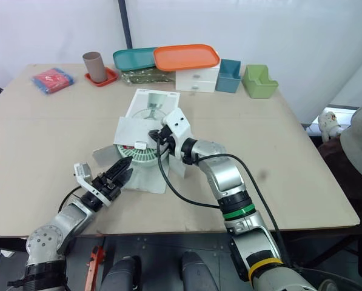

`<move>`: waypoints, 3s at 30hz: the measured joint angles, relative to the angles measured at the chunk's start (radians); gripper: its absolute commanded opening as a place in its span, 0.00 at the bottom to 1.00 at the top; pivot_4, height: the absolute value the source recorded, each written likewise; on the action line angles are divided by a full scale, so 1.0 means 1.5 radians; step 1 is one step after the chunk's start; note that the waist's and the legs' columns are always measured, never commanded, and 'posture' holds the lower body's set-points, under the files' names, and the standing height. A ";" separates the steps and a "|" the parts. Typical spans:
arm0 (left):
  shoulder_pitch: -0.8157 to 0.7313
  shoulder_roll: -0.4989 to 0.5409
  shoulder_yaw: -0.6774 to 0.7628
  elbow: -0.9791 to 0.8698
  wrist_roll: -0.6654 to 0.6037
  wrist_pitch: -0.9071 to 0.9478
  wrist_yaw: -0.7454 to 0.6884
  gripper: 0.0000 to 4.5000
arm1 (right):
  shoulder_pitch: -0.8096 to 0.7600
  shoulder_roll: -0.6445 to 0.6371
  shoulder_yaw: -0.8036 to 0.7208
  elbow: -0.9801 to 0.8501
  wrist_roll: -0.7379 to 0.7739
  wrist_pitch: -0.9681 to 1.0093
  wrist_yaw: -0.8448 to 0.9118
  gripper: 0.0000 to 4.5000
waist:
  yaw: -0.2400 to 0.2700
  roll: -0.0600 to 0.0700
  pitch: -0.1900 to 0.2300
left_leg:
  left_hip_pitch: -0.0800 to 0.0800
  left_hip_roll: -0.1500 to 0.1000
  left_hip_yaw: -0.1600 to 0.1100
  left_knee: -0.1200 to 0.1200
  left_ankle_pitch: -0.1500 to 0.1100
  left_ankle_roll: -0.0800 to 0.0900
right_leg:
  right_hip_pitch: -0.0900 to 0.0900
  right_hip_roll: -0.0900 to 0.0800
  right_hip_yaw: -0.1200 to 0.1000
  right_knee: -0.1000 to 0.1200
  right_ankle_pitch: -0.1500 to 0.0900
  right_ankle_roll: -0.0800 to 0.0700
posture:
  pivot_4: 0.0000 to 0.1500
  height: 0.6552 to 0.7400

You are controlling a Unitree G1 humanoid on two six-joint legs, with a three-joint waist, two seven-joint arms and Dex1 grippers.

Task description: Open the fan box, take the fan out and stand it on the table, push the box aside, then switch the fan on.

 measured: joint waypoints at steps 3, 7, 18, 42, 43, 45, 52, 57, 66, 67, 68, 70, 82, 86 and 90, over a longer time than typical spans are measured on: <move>-0.011 -0.008 0.000 0.006 0.005 -0.001 -0.001 0.69 | 0.000 -0.001 0.000 -0.001 -0.001 0.000 0.000 0.00 | 0.002 0.000 0.000 | 0.000 0.000 0.000 0.000 0.000 0.000 | 0.000 0.000 0.000 0.000 0.000 0.000 | 1.00 1.00; -0.018 -0.012 -0.002 0.014 0.014 0.000 -0.002 0.69 | 0.000 -0.001 0.000 -0.006 -0.001 0.000 0.001 0.00 | 0.003 0.000 0.000 | 0.000 0.000 0.000 0.000 0.000 0.000 | 0.000 0.000 0.000 0.000 0.000 0.000 | 1.00 1.00; -0.035 -0.019 0.001 0.029 0.019 0.000 -0.002 0.69 | 0.000 -0.001 0.000 -0.007 -0.006 0.000 0.006 0.00 | 0.004 0.000 0.000 | 0.000 0.000 0.000 0.000 0.000 0.000 | 0.000 0.000 0.000 0.000 0.000 0.000 | 1.00 1.00; -0.010 -0.006 0.013 0.004 -0.001 0.027 -0.006 0.30 | 0.000 0.000 0.000 -0.009 -0.013 -0.001 0.011 0.00 | 0.002 0.000 0.000 | 0.000 0.000 0.000 -0.001 0.000 0.000 | 0.000 0.000 0.000 0.000 0.000 0.000 | 1.00 1.00; 0.002 0.002 0.017 -0.007 -0.012 0.034 -0.003 0.30 | 0.000 0.000 0.000 -0.010 -0.013 -0.001 0.011 0.00 | 0.001 0.000 0.000 | 0.000 0.000 0.000 -0.001 0.000 0.000 | 0.000 0.000 0.000 0.000 -0.001 0.000 | 1.00 1.00; 0.029 0.019 0.022 -0.030 -0.035 0.043 0.001 0.30 | 0.001 0.000 0.000 -0.012 -0.013 -0.001 0.011 0.00 | 0.000 0.000 0.000 | 0.000 0.000 0.000 -0.001 0.000 0.000 | 0.000 0.000 0.000 0.000 -0.001 0.000 | 1.00 1.00; 0.116 0.041 0.028 -0.096 -0.092 0.052 0.021 0.30 | 0.004 0.000 0.000 -0.019 -0.013 0.001 0.011 0.00 | 0.000 0.000 0.000 | 0.001 0.000 0.000 -0.001 0.000 0.000 | 0.000 0.000 0.000 0.000 -0.002 -0.003 | 1.00 1.00; 0.152 0.057 0.031 -0.114 -0.126 0.050 0.029 0.30 | 0.004 0.004 0.000 -0.019 -0.012 0.001 0.011 0.00 | 0.000 0.000 0.000 | 0.001 0.000 0.000 -0.001 0.000 0.000 | 0.000 0.000 0.000 0.000 -0.002 -0.004 | 1.00 1.00; 0.166 0.081 0.027 -0.102 -0.114 0.046 0.010 0.91 | 0.004 0.009 0.000 -0.019 -0.013 0.001 0.011 0.00 | -0.001 0.000 0.000 | 0.001 0.000 0.000 -0.001 0.000 0.000 | -0.001 0.000 0.000 0.000 -0.002 -0.005 | 1.00 1.00; 0.168 0.087 0.027 -0.100 -0.113 0.046 0.004 0.98 | 0.004 0.010 0.000 -0.019 -0.013 0.001 0.011 0.00 | -0.001 0.000 0.000 | 0.001 0.000 0.000 -0.001 0.000 0.000 | -0.001 0.000 0.000 0.000 -0.002 -0.005 | 1.00 1.00; 0.171 0.091 0.027 -0.099 -0.112 0.046 -0.002 0.99 | 0.004 0.010 0.000 -0.019 -0.013 0.001 0.011 0.00 | -0.001 0.000 0.000 | 0.001 0.000 0.000 -0.001 0.000 0.000 | -0.001 0.000 0.000 0.000 -0.002 -0.005 | 1.00 1.00; 0.173 0.096 0.027 -0.098 -0.110 0.047 -0.013 0.99 | 0.004 0.009 0.000 -0.019 -0.013 0.001 0.010 0.00 | -0.001 0.000 0.000 | 0.001 0.000 0.000 -0.001 0.000 0.000 | -0.001 0.000 0.000 0.000 -0.002 -0.005 | 1.00 1.00; 0.154 0.130 0.046 -0.074 -0.106 0.043 -0.026 0.99 | 0.004 0.011 0.000 -0.019 -0.013 0.001 0.011 0.00 | -0.002 0.000 0.000 | 0.001 0.001 0.000 -0.001 0.000 0.000 | -0.001 0.000 0.000 0.000 -0.002 -0.005 | 1.00 1.00; 0.102 0.146 0.057 -0.047 -0.118 0.043 -0.027 0.99 | 0.004 0.013 0.005 -0.019 -0.013 0.000 0.012 0.00 | -0.001 0.000 0.000 | 0.000 0.000 0.000 -0.001 0.000 0.000 | -0.001 0.000 0.000 0.000 -0.002 -0.005 | 1.00 1.00; 0.079 0.146 0.055 -0.023 -0.116 0.046 -0.029 0.99 | 0.005 0.011 0.005 -0.019 -0.015 -0.002 0.012 0.00 | 0.000 0.000 0.000 | 0.000 0.000 0.000 -0.001 0.000 0.000 | -0.001 0.000 0.000 0.000 -0.002 -0.004 | 1.00 1.00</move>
